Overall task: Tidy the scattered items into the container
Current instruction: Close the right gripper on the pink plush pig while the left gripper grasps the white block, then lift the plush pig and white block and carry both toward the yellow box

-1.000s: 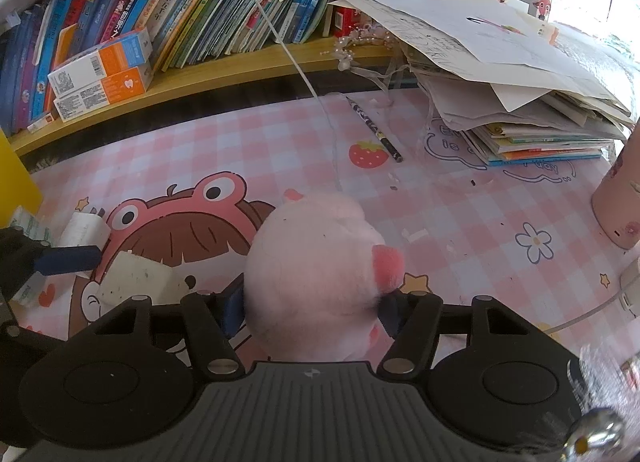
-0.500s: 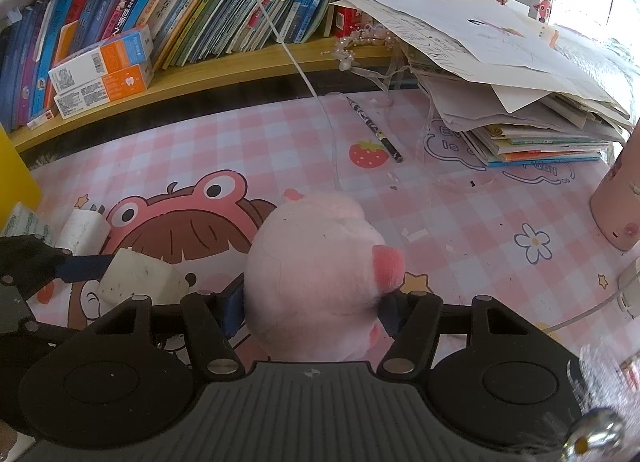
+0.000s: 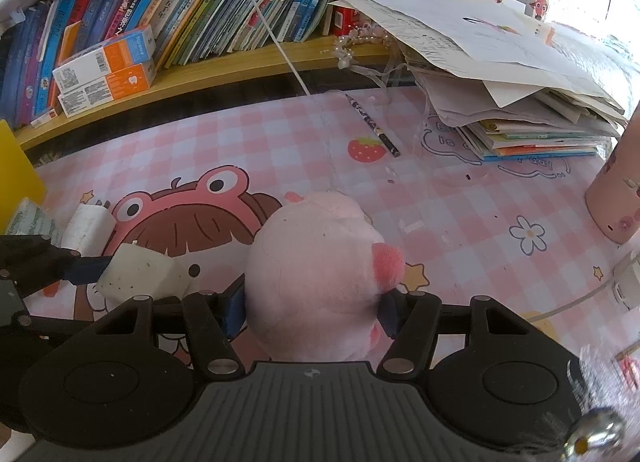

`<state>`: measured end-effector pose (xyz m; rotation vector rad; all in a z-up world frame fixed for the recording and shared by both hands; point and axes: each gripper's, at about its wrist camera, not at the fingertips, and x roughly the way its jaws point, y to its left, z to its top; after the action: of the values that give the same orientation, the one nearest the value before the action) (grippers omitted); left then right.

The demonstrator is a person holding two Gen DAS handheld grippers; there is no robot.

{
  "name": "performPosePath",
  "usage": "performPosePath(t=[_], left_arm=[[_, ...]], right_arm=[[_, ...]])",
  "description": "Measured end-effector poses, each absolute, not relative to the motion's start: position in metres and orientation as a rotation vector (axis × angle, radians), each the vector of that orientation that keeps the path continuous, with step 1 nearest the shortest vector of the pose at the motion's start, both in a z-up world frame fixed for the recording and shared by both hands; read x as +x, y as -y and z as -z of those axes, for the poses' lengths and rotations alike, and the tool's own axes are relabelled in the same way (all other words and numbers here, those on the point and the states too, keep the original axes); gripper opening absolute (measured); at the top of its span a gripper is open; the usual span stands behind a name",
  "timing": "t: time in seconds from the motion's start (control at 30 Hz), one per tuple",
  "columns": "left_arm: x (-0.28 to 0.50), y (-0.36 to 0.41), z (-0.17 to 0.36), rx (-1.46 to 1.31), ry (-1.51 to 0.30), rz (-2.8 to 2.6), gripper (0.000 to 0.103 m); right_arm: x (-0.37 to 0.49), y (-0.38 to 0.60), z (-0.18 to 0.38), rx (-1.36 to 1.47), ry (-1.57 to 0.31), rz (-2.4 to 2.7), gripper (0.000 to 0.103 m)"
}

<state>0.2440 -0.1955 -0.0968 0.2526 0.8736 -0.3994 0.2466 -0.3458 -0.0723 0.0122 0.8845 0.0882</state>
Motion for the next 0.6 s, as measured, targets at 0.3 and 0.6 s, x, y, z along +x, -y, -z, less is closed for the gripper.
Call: performPosePath(t=[0.3,0.6], left_arm=[[0.224,0.191,0.073,0.235,-0.833,0.417,0.044],[0.194,0.187,0.044,0.235,-0.777,0.435,0.042]], right_arm=[[0.228,0.345,0.06,0.013,-0.86,-0.106,0.057],[0.199,0.346,0.043,0.025,-0.821,-0.108,0.056]])
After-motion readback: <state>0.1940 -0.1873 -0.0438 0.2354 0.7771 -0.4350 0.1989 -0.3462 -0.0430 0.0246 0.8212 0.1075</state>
